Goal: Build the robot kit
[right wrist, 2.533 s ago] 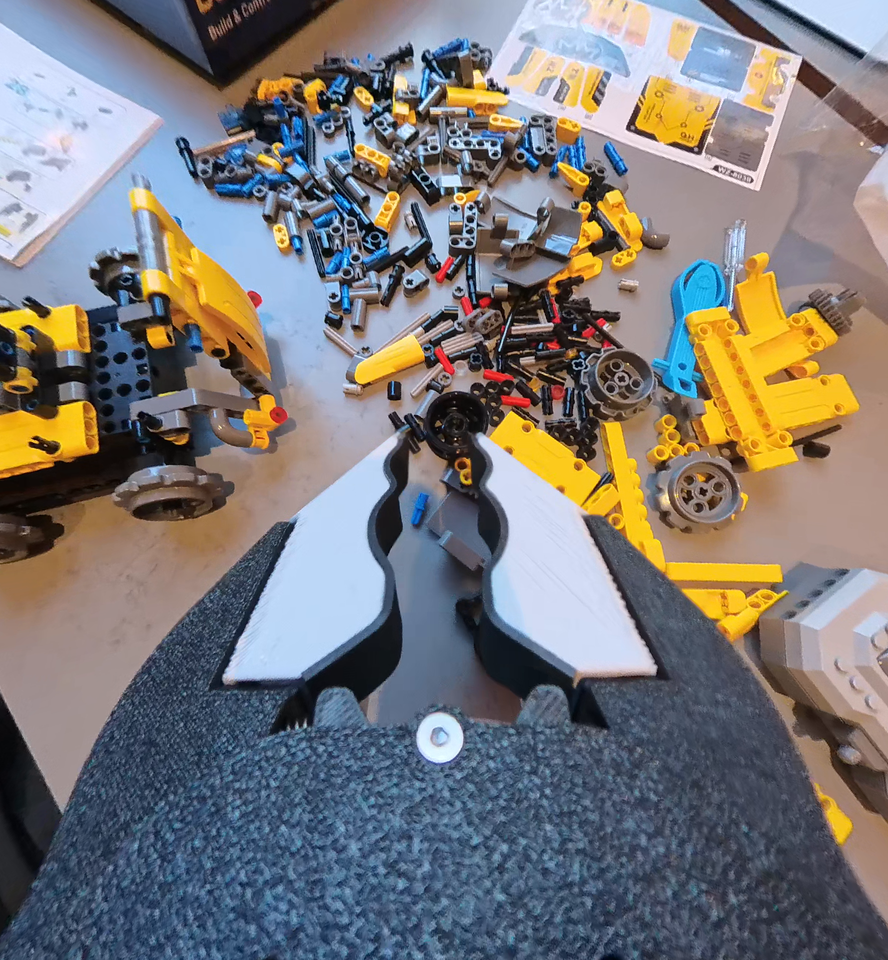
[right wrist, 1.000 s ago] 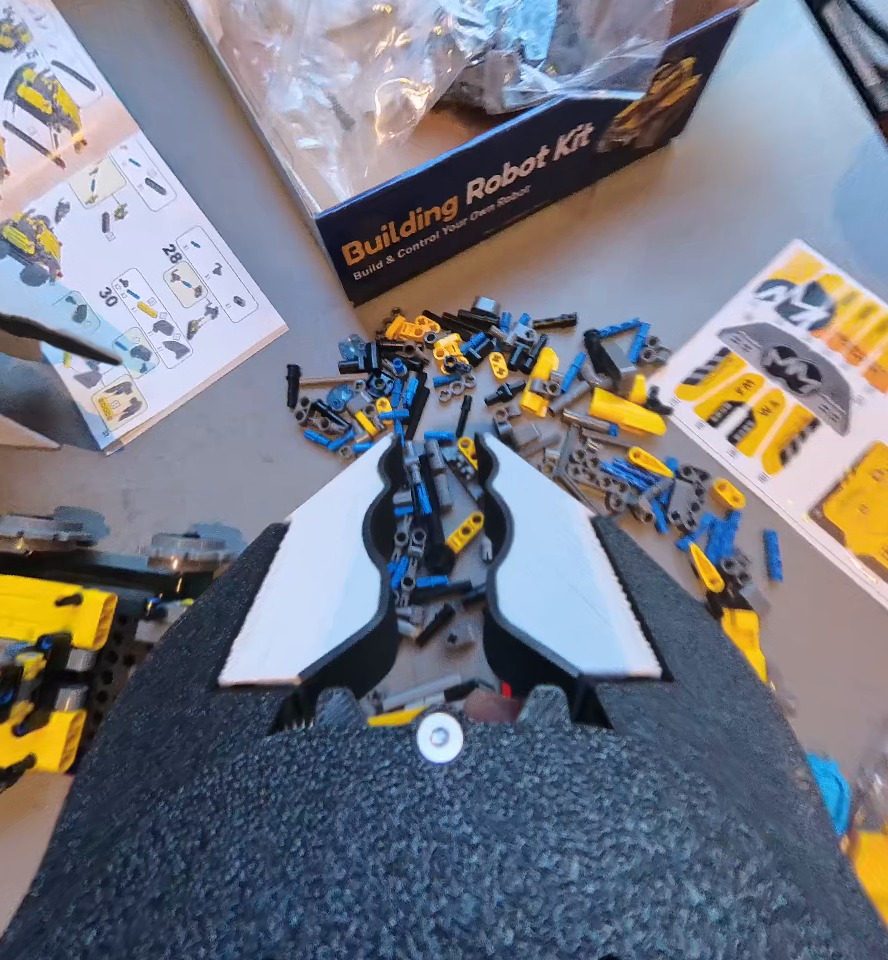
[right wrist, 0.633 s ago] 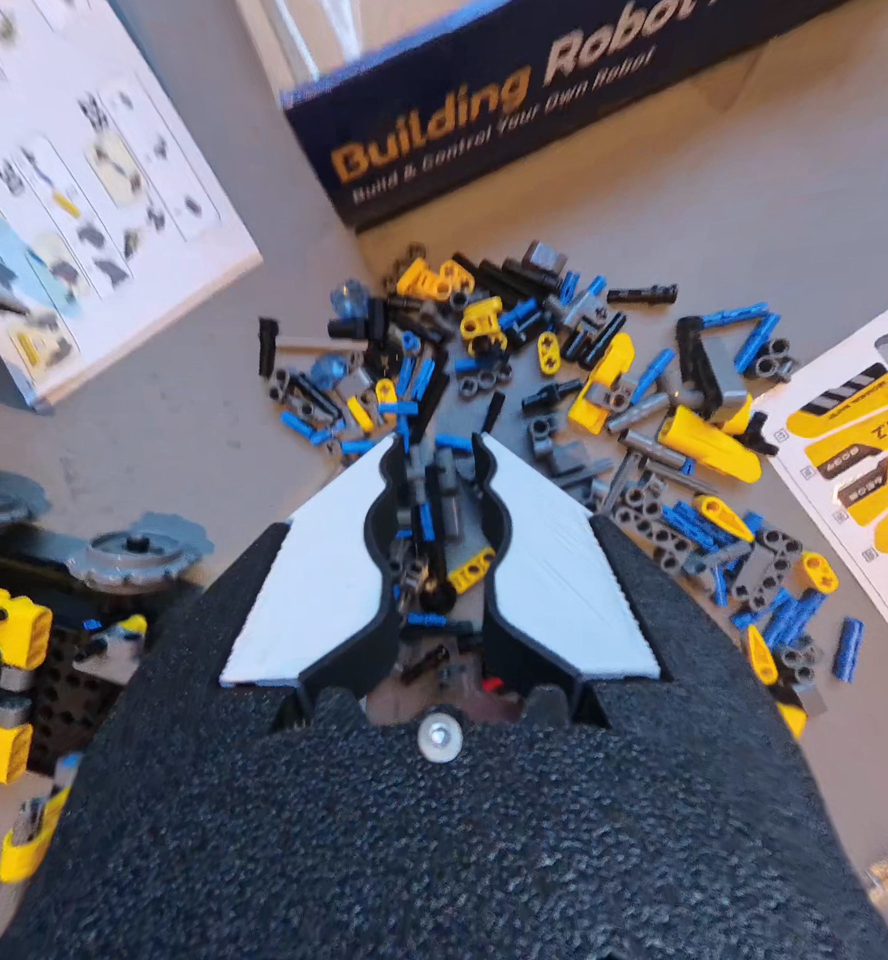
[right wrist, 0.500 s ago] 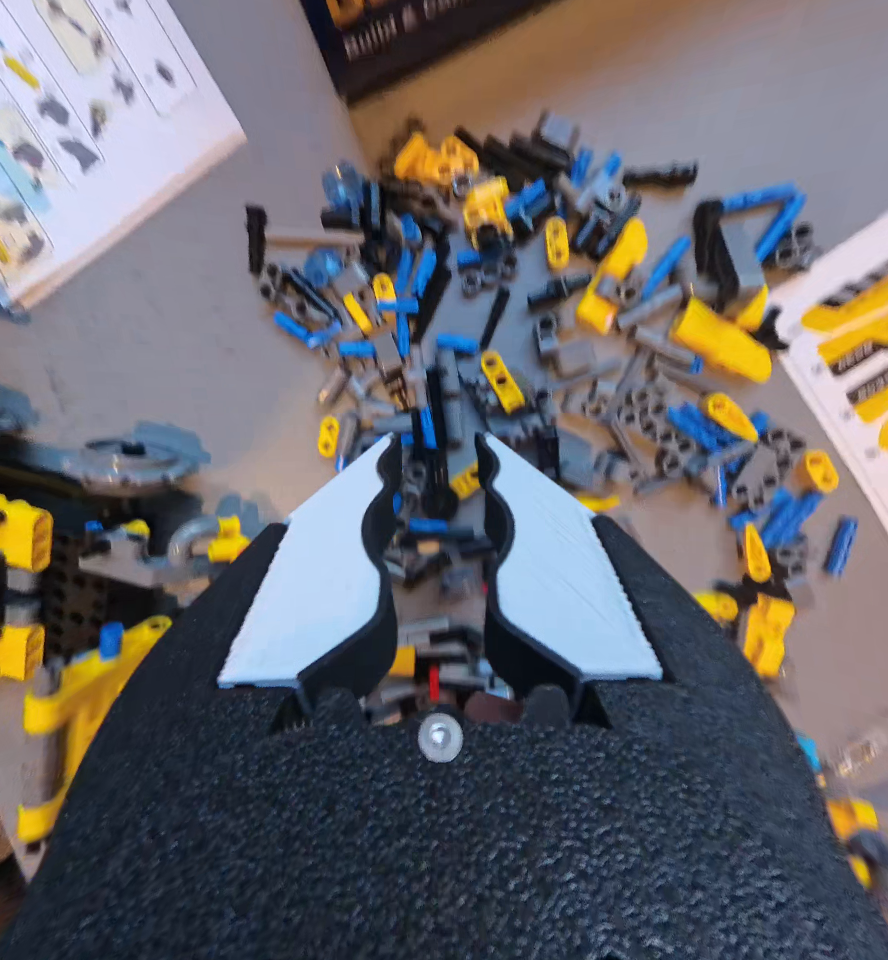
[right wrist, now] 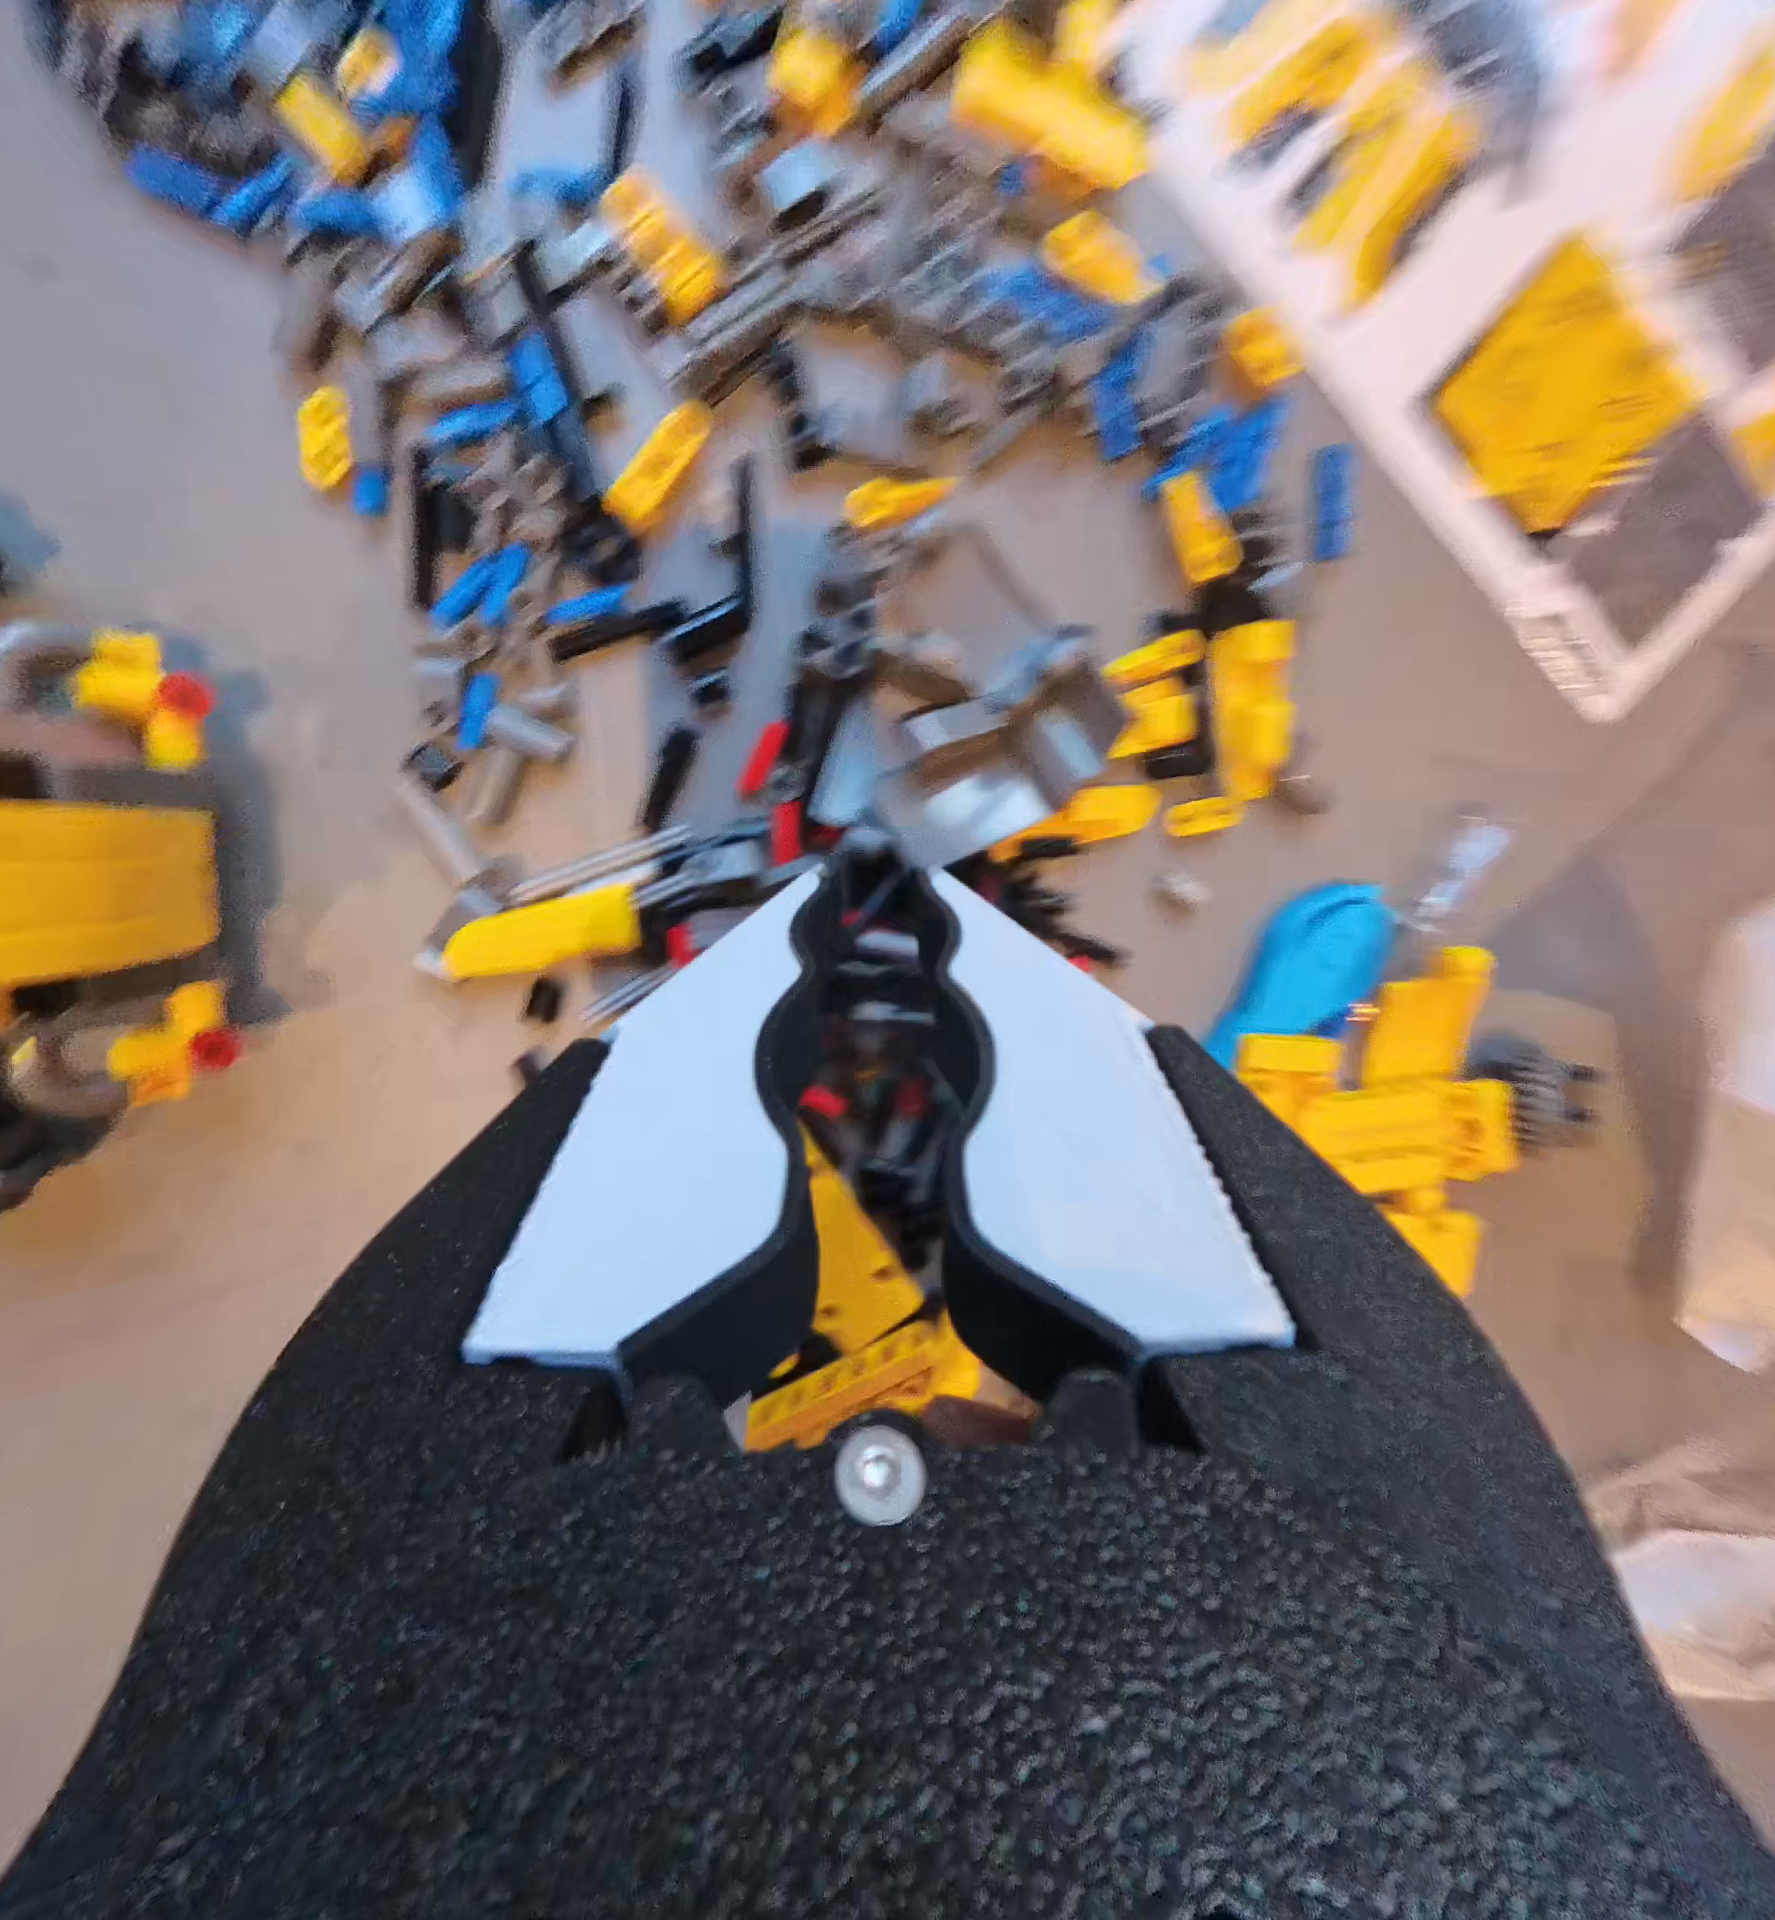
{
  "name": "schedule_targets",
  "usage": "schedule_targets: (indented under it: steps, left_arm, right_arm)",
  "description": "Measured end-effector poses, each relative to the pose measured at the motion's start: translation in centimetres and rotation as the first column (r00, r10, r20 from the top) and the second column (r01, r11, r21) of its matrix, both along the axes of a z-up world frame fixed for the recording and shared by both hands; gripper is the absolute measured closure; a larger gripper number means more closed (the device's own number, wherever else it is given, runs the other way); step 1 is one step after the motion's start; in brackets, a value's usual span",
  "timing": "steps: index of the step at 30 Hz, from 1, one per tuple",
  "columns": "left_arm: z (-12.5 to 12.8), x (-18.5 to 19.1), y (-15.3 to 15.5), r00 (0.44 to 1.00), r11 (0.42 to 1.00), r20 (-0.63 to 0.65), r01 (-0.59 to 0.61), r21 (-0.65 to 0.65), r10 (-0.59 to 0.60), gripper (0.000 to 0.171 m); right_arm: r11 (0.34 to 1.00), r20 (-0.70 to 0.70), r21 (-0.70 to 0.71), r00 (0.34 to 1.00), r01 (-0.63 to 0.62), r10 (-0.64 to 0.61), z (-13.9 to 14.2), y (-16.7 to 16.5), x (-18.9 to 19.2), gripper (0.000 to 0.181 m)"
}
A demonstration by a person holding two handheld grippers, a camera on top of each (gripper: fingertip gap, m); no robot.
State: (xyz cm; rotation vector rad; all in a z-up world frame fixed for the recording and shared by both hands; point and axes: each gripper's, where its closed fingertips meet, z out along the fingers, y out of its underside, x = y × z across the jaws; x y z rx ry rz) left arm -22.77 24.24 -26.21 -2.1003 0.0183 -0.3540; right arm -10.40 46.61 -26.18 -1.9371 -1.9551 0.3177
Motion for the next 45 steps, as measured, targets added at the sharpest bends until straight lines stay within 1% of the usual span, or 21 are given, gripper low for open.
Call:
schedule_targets:
  steps: [2,4,6,9,11,13,15,18,22,23,24,26,29,31,34,37,40,42,44,45]
  left_arm:
    - [0.0,0.1,0.0,1.000,1.000,-0.002,0.003,-0.002,-0.003,0.131]
    - [-0.1,0.1,0.0,1.000,1.000,-0.004,0.006,-0.007,-0.006,0.132]
    - [-0.2,0.2,0.0,1.000,1.000,-0.009,0.007,-0.013,-0.007,0.132]
    - [-0.2,0.2,0.0,1.000,1.000,-0.015,0.005,-0.006,-0.005,0.133]
    - [-0.1,0.2,0.0,1.000,1.000,-0.011,0.006,0.000,-0.006,0.133]
    - [0.1,0.1,-0.1,1.000,1.000,-0.008,0.006,0.010,-0.006,0.133]
    - [0.1,0.2,-0.1,1.000,1.000,-0.009,0.009,0.018,-0.009,0.135]
    - [0.1,0.3,-0.1,1.000,1.000,-0.010,0.015,0.015,-0.014,0.135]
    - [0.1,0.3,-0.1,1.000,1.000,-0.006,0.016,0.018,-0.016,0.136]
    - [0.1,0.3,-0.1,1.000,1.000,-0.005,0.016,0.018,-0.016,0.136]
    - [0.1,0.3,-0.1,1.000,1.000,-0.005,0.016,0.017,-0.016,0.136]
    - [0.1,0.3,-0.1,1.000,1.000,-0.007,0.015,0.018,-0.015,0.136]
    - [0.1,0.3,-0.1,1.000,1.000,-0.011,0.014,0.016,-0.014,0.136]
    - [0.1,0.2,-0.1,1.000,1.000,-0.010,0.012,0.017,-0.012,0.136]
    - [0.1,0.2,-0.1,1.000,1.000,-0.008,0.012,0.015,-0.012,0.136]
    - [0.1,0.2,-0.1,1.000,1.000,-0.010,0.011,0.015,-0.011,0.136]
    - [0.1,0.3,-0.1,1.000,1.000,-0.011,0.012,0.015,-0.012,0.136]
    - [0.1,0.3,-0.1,1.000,1.000,-0.009,0.013,0.015,-0.013,0.136]
    - [0.1,0.3,-0.1,1.000,1.000,-0.007,0.014,0.015,-0.014,0.136]
    - [0.1,0.3,-0.1,1.000,1.000,-0.005,0.015,0.016,-0.015,0.136]
  right_arm:
    - [0.995,-0.096,0.045,0.992,0.085,-0.081,1.2,2.8,-1.0,0.164]
    - [0.984,-0.130,0.058,0.979,0.167,-0.158,1.4,5.4,-2.1,0.160]
    - [0.969,-0.144,0.085,0.965,0.231,-0.218,1.0,8.0,-3.6,0.157]
    - [0.969,-0.118,0.040,0.964,0.243,-0.237,-0.7,9.6,-6.1,0.150]
    - [0.972,-0.096,0.018,0.968,0.236,-0.234,-1.6,10.2,-7.3,0.156]
    - [0.966,-0.078,0.063,0.966,0.251,-0.246,-1.7,11.6,-7.6,0.160]
    - [0.962,-0.068,0.066,0.964,0.263,-0.259,-1.7,12.4,-7.7,0.163]
    - [0.969,-0.031,0.020,0.969,0.246,-0.245,-2.4,12.4,-7.7,0.162]
    - [0.976,-0.027,-0.055,0.977,0.211,-0.213,-2.7,11.8,-7.9,0.171]
    - [0.976,-0.026,-0.076,0.979,0.202,-0.205,-2.8,11.6,-8.0,0.167]
    - [0.976,-0.022,-0.078,0.979,0.203,-0.205,-2.9,11.6,-7.9,0.159]
    - [0.976,-0.025,-0.050,0.977,0.213,-0.214,-2.9,12.1,-7.7,0.158]
    - [0.976,-0.045,-0.108,0.980,0.188,-0.193,-3.2,11.2,-8.0,0.165]
    - [0.978,-0.051,-0.108,0.981,0.179,-0.186,-3.2,11.1,-8.1,0.166]
    - [0.985,-0.052,-0.118,0.990,0.126,-0.133,-3.2,10.3,-8.3,0.181]
    - [0.991,-0.041,-0.058,0.991,0.121,-0.124,-2.9,10.7,-8.2,0.168]
    - [0.981,-0.098,-0.112,0.981,0.158,-0.169,-2.1,10.7,-9.2,0.166]
    - [0.962,-0.094,-0.143,0.965,0.231,-0.246,-2.2,11.3,-9.4,0.165]
    - [0.938,-0.070,-0.160,0.944,0.307,-0.321,-2.7,11.9,-9.2,0.159]
    - [0.925,-0.075,-0.179,0.933,0.336,-0.353,-2.8,12.1,-9.3,0.159]
